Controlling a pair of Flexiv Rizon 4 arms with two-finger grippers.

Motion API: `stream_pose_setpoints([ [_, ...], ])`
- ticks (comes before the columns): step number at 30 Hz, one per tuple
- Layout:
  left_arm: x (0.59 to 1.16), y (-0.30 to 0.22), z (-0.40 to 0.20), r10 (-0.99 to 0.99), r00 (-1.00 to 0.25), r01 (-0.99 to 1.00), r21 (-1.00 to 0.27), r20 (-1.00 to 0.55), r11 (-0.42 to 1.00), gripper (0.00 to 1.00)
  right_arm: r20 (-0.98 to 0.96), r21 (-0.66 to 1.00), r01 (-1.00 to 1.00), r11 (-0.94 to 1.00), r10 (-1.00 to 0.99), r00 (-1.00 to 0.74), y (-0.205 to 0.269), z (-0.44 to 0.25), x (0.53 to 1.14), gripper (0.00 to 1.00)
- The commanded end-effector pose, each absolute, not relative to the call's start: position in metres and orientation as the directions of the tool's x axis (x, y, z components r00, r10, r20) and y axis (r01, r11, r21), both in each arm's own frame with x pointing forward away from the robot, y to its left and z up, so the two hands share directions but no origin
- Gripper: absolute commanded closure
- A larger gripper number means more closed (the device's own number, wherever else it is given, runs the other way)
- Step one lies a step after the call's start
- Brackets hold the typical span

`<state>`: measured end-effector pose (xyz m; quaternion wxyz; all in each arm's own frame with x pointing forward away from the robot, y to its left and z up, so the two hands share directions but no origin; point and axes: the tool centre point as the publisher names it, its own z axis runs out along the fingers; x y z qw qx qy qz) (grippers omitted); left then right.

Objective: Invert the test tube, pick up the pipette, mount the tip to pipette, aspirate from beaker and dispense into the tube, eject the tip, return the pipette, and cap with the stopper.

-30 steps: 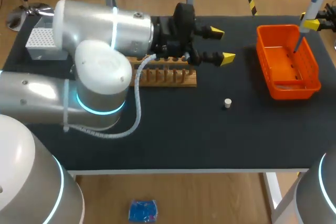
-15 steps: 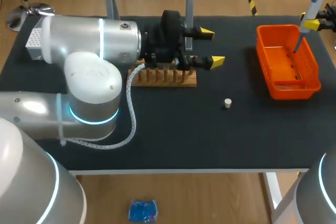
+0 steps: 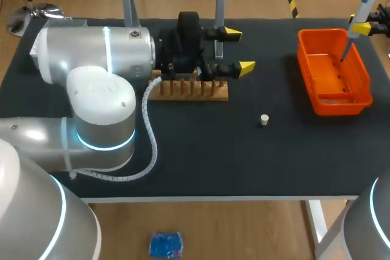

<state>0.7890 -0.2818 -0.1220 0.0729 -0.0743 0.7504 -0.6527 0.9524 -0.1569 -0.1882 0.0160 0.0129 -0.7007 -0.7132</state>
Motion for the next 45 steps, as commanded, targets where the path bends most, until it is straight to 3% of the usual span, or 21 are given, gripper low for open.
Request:
stream_pose_setpoints([
  [1, 0.7867, -0.2791, -0.1262, -0.221, -0.975, 0.023, -1.0, -0.019, -0.015, 0.0, 0.004, 1.0, 0.005, -0.015, -0.044, -0.999, -0.158, -0.1875, 0.9531, 1.0],
  [45, 0.7902, -0.2716, -0.1291, -0.21, -0.978, -0.003, -0.998, 0.014, -0.055, 0.0, 0.004, 1.0, 0.005, -0.015, -0.044, -0.999, -0.158, -0.1875, 0.9531, 1.0],
])
